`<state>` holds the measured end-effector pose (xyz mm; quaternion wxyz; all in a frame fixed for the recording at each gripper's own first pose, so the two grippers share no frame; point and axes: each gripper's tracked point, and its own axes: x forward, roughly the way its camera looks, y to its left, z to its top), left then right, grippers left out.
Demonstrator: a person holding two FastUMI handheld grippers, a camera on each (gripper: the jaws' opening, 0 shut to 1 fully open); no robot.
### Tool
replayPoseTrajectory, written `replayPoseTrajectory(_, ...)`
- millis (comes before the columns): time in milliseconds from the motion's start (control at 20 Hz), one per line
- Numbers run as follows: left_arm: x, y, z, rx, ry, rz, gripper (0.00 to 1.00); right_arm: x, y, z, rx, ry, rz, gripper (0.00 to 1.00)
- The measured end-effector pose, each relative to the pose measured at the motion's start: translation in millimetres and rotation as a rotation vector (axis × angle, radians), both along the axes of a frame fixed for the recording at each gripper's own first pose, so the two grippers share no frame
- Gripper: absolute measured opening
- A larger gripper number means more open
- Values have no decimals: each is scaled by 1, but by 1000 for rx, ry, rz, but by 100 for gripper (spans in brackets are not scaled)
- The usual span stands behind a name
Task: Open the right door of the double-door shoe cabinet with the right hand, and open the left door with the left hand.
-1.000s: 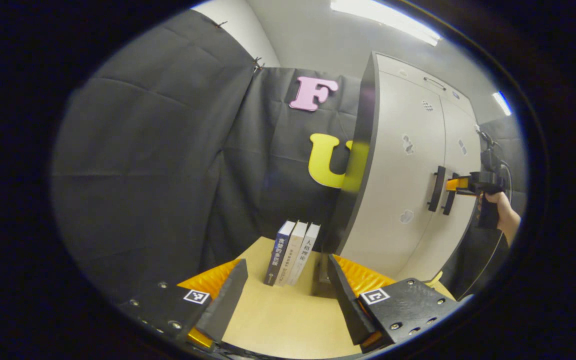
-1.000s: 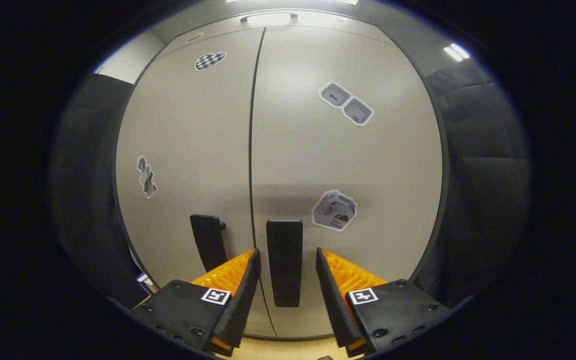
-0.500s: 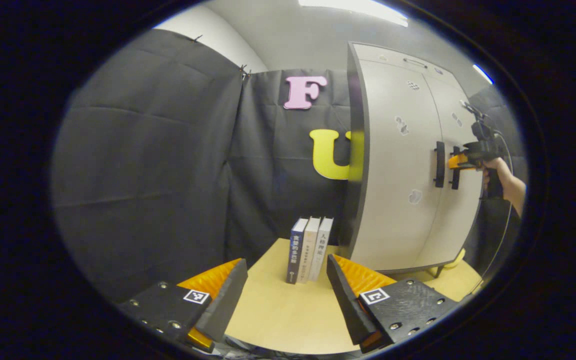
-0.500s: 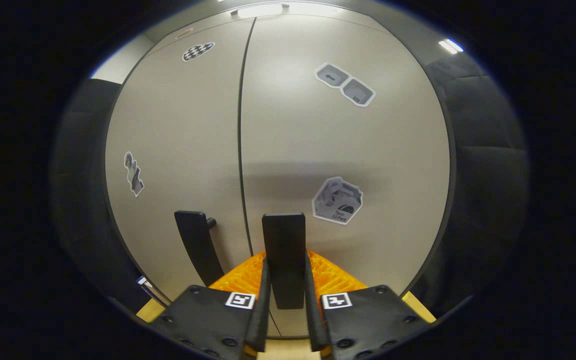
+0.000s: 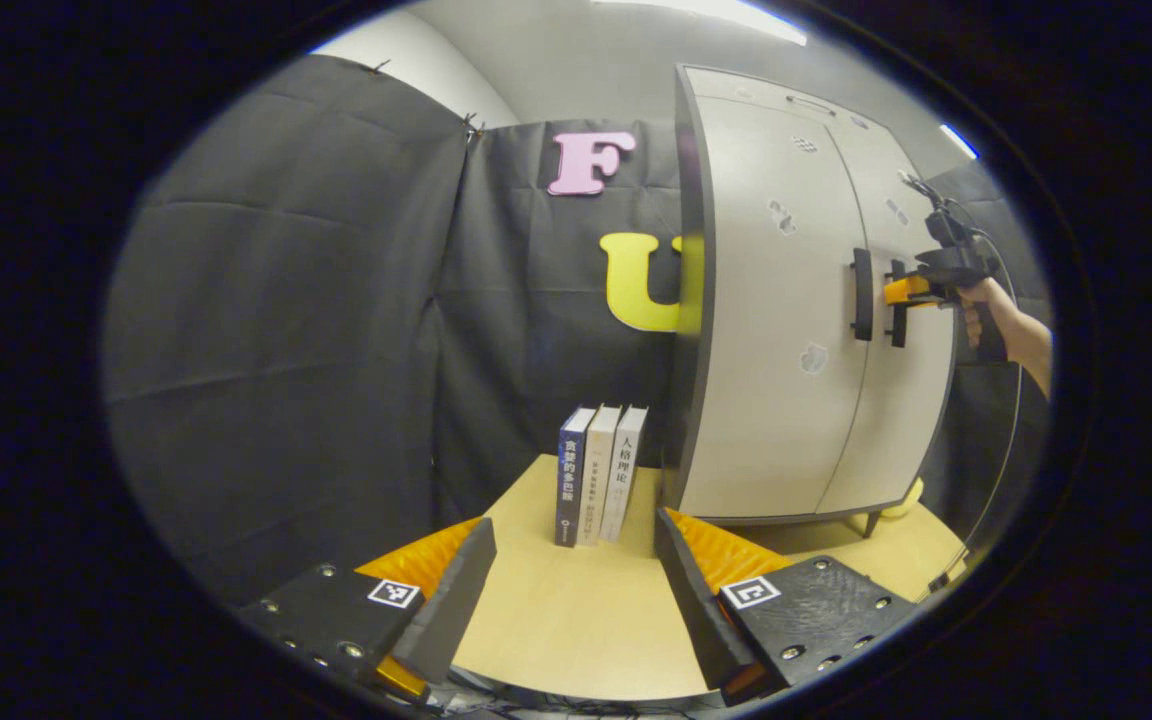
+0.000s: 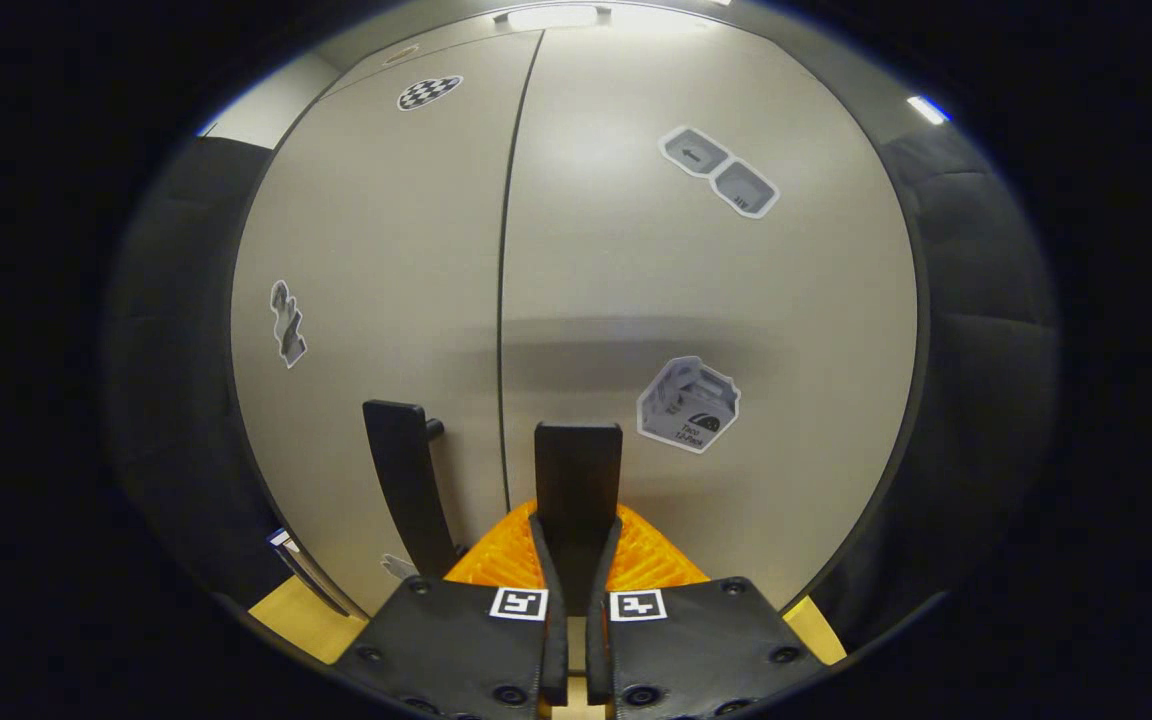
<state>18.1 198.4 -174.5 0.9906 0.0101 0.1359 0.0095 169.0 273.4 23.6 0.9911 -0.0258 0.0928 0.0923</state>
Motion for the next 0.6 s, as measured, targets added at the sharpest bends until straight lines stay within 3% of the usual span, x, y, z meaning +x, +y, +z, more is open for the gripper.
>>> replayPoseTrajectory(250,1,-41,27,-18,-31,-56,90,-14,-2,0,22,-10,61,9)
replayPoseTrajectory(550,-19,-86,52,-26,-44,-40,89,-39,-9,0,53,-1,169,8)
replayPoseTrajectory(600,-25,-94,56,-37,-43,-38,93,-44,-10,0,58,1,182,8)
